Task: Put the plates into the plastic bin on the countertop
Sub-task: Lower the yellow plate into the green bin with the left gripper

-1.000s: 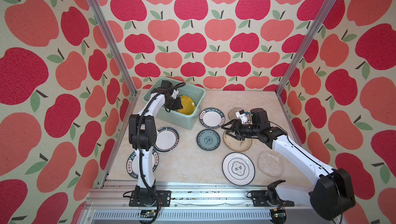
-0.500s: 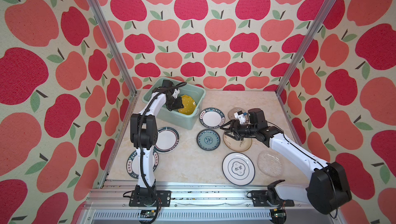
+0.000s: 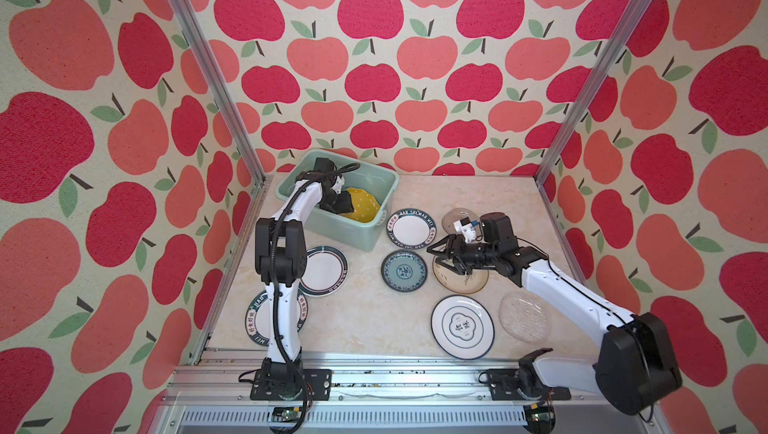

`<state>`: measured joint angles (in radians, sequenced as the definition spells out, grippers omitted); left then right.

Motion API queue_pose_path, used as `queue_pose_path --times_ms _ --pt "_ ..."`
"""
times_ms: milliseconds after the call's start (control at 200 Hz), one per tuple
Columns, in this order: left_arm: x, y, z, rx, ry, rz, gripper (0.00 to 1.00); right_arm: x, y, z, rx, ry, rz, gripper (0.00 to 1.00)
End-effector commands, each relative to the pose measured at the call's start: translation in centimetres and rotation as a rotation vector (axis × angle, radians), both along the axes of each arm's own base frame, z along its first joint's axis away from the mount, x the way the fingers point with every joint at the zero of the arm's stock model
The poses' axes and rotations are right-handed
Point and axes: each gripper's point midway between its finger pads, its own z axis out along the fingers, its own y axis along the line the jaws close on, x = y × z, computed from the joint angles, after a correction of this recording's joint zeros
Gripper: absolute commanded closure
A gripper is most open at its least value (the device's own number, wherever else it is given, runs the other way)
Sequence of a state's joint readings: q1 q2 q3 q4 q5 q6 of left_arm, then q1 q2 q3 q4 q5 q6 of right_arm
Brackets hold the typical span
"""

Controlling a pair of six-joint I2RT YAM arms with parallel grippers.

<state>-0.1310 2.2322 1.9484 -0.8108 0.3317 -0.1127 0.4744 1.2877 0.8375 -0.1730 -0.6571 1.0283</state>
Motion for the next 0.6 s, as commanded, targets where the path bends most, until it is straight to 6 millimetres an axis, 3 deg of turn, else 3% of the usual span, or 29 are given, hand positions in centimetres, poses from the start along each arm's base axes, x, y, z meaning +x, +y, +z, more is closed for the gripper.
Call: queue_pose_path --times_ms 0,595 --pt "1.0 0.1 -0.3 0.027 -0.025 -0.001 0.43 -0.3 -0.2 -0.1 0.008 -0.013 0.016 0.39" --pt "1.7 1.8 -3.6 0.133 -0.003 0.029 0.25 -0.2 -0.1 -1.7 -0.003 0.015 0.020 0.39"
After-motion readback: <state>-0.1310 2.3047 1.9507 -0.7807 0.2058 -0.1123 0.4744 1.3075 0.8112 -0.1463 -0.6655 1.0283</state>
